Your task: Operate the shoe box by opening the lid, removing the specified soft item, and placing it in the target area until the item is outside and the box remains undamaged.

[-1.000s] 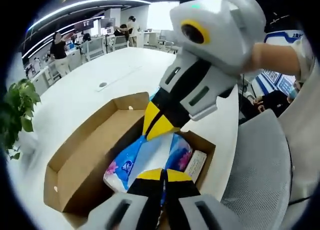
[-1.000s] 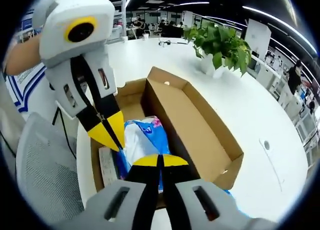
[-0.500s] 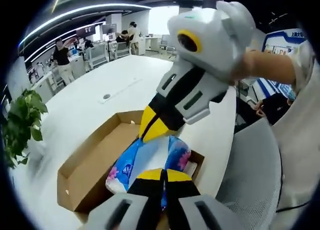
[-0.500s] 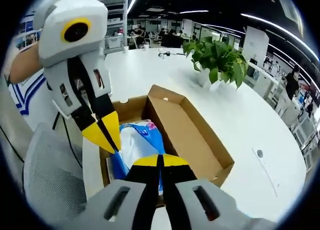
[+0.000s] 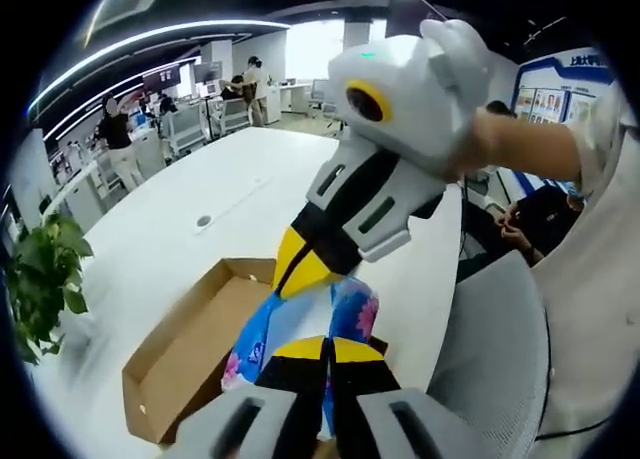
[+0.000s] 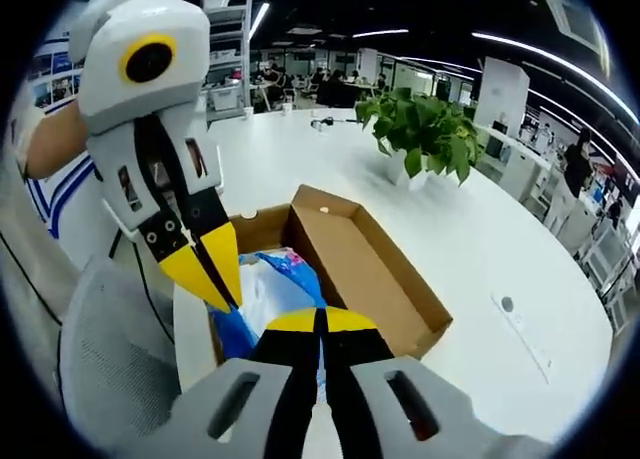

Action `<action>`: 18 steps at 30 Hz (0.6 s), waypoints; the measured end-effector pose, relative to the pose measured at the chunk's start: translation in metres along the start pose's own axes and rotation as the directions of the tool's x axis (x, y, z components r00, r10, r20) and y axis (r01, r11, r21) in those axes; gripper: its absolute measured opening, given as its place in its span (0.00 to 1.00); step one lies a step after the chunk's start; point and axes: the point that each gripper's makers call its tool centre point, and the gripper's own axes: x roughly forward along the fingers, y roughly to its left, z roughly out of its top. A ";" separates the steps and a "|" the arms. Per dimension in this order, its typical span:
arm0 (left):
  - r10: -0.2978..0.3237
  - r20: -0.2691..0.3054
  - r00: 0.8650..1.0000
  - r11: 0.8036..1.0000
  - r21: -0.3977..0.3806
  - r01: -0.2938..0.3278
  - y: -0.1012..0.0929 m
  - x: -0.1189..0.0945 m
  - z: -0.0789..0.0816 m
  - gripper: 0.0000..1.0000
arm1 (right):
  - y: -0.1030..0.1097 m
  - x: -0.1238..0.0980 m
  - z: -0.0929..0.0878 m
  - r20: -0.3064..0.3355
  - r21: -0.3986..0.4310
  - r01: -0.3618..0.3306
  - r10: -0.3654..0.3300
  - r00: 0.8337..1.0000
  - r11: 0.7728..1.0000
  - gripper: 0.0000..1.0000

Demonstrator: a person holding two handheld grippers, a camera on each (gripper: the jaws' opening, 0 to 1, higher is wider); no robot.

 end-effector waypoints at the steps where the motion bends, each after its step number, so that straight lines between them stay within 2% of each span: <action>1: -0.005 0.001 1.000 1.000 0.008 0.005 -0.002 0.003 0.004 0.00 | -0.002 -0.005 -0.002 0.001 0.003 0.005 -0.005 1.000 1.000 0.00; 18: -0.091 -0.001 0.996 0.993 0.079 0.091 -0.032 0.045 0.041 0.00 | -0.029 -0.053 -0.041 -0.018 0.057 0.050 -0.049 0.999 0.997 0.00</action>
